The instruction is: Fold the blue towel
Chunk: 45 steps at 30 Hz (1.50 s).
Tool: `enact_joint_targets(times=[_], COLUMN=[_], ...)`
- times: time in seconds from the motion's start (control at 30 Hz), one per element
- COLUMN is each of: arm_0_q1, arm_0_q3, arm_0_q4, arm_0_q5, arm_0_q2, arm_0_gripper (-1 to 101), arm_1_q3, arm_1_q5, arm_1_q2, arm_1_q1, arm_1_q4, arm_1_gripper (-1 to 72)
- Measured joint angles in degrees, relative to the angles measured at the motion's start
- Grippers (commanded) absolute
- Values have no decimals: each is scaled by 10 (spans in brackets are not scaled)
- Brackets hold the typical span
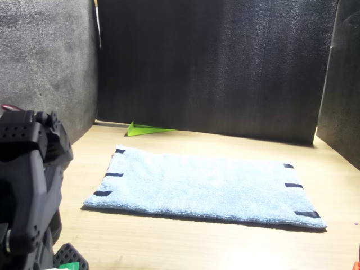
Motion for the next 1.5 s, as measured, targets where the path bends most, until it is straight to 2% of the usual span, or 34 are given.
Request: enact_joint_targets(times=[0.23,0.33,0.5,0.6,0.7,0.73,1.0,1.03,1.07,1.27,1.47,1.5], arm_0_q1=[4,7,14,23,18,17,22,25,25,17,-5,-8], arm_0_q3=[0,0,-19,-40,-90,-108,-290,-303,-305,-298,-298,-298], arm_0_q4=[0,0,-40,-75,-97,-100,-143,-155,-173,-204,-194,-193], arm_0_q5=[0,0,0,-2,-3,-3,-2,-10,-12,-9,-9,-9], arm_0_q2=[0,-5,-99,-195,-276,-306,-648,-692,-722,-738,-737,-737], arm_0_gripper=[-4,-4,-4,-4,-4,-4,-3,-3,-2,12,30,43], arm_1_q3=[0,0,-63,-151,-246,-263,-410,-417,-425,-482,-609,-617], arm_1_q5=[-7,-11,7,16,17,12,46,49,54,87,134,138], arm_1_q2=[0,-26,-252,-420,-542,-558,-738,-760,-777,-846,-906,-906], arm_1_q1=[3,33,37,41,41,48,150,163,176,237,265,272], arm_1_q4=[0,-14,-110,-124,-112,-110,-56,-55,-55,-19,90,98], arm_1_gripper=[-1,-1,-1,-1,0,23,93,139,148,158,173,220])
